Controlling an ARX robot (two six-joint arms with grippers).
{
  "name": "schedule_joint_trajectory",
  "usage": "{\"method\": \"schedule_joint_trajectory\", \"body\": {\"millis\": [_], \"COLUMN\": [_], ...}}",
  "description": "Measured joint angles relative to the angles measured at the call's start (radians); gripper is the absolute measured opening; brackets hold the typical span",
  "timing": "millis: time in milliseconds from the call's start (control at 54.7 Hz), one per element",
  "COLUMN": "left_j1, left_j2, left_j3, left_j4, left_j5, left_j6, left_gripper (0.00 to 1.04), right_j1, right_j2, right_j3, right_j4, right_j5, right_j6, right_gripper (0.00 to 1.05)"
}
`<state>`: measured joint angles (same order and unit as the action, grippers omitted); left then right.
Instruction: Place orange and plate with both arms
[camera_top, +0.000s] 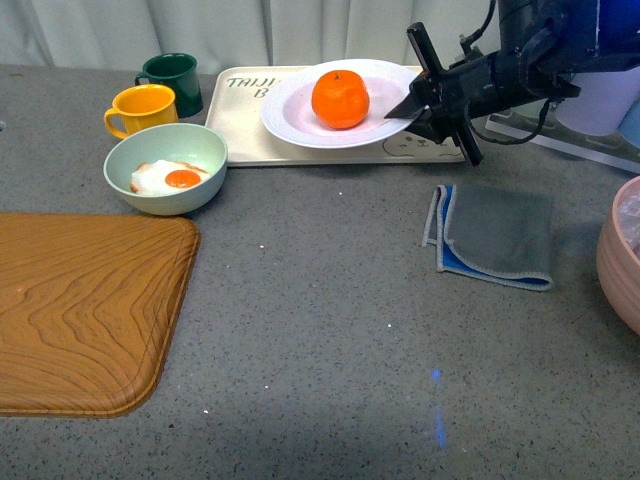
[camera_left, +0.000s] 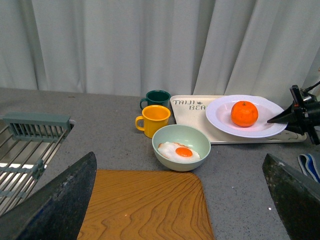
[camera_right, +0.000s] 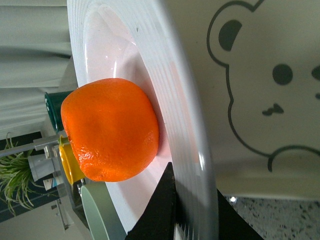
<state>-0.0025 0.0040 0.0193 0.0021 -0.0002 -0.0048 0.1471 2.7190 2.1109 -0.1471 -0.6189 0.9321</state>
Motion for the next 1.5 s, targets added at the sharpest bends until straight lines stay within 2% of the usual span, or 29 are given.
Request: {"method": "schedule_joint_trajectory", "body": {"millis": [91,146,220,293,402,494,512,585,622,695,732,768,841,896,988,1061,1244,1262,1500], "left_j1": [0.000,0.000,0.000,0.000,0.000,0.000,0.000,0.000,0.000,0.000,0.000,0.000,0.000,0.000,0.000,0.000,0.000,0.000,0.000], "left_j2": [0.000,0.000,0.000,0.000,0.000,0.000,0.000,0.000,0.000,0.000,0.000,0.000,0.000,0.000,0.000,0.000,0.000,0.000,0.000], "left_j3": [0.000,0.000,0.000,0.000,0.000,0.000,0.000,0.000,0.000,0.000,0.000,0.000,0.000,0.000,0.000,0.000,0.000,0.000,0.000], "left_j4": [0.000,0.000,0.000,0.000,0.000,0.000,0.000,0.000,0.000,0.000,0.000,0.000,0.000,0.000,0.000,0.000,0.000,0.000,0.000], "left_j5": [0.000,0.000,0.000,0.000,0.000,0.000,0.000,0.000,0.000,0.000,0.000,-0.001,0.000,0.000,-0.001,0.000,0.000,0.000,0.000], "left_j6": [0.000,0.000,0.000,0.000,0.000,0.000,0.000,0.000,0.000,0.000,0.000,0.000,0.000,0.000,0.000,0.000,0.000,0.000,0.000], "left_gripper": [0.98,0.98,0.98,0.98,0.98,0.98,0.98,0.98,0.98,0.98,0.98,0.98,0.98,0.98,0.98,0.98,0.98,0.98,0.98], "right_j1": [0.001,0.002,0.003,0.004,0.016,0.037,0.046,0.068,0.074,0.089,0.097,0.107,0.108,0.094,0.060,0.030,-0.006,-0.011,-0.056], "right_j2": [0.076,0.095,0.103,0.091,-0.001,-0.094,-0.137,-0.280,-0.333,-0.442,-0.492,-0.550,-0.628,-0.685,-0.756,-0.803,-0.933,-0.961,-1.197], "right_j3": [0.144,0.180,0.201,0.186,0.081,-0.030,-0.081,-0.244,-0.300,-0.436,-0.522,-0.634,-0.802,-0.937,-1.124,-1.258,-1.493,-1.526,-1.783], "right_j4": [-0.102,-0.117,-0.127,-0.114,-0.181,-0.172,-0.150,-0.028,0.016,0.164,0.314,0.527,0.810,0.980,1.146,1.233,1.297,1.304,1.322], "right_j5": [0.020,0.015,0.019,0.029,0.203,0.358,0.401,0.439,0.444,0.451,0.537,0.678,0.797,0.820,0.817,0.803,0.766,0.757,0.710], "right_j6": [-0.020,-0.023,-0.032,-0.051,-0.238,-0.469,-0.554,-0.759,-0.803,-0.880,-0.890,-0.906,-0.915,-0.921,-0.925,-0.927,-0.929,-0.929,-0.932], "right_gripper": [0.04,0.09,0.20,0.36,0.59,0.73,0.78,0.94,0.97,0.94,0.89,0.82,0.71,0.62,0.48,0.36,0.07,0.02,0.01]}}
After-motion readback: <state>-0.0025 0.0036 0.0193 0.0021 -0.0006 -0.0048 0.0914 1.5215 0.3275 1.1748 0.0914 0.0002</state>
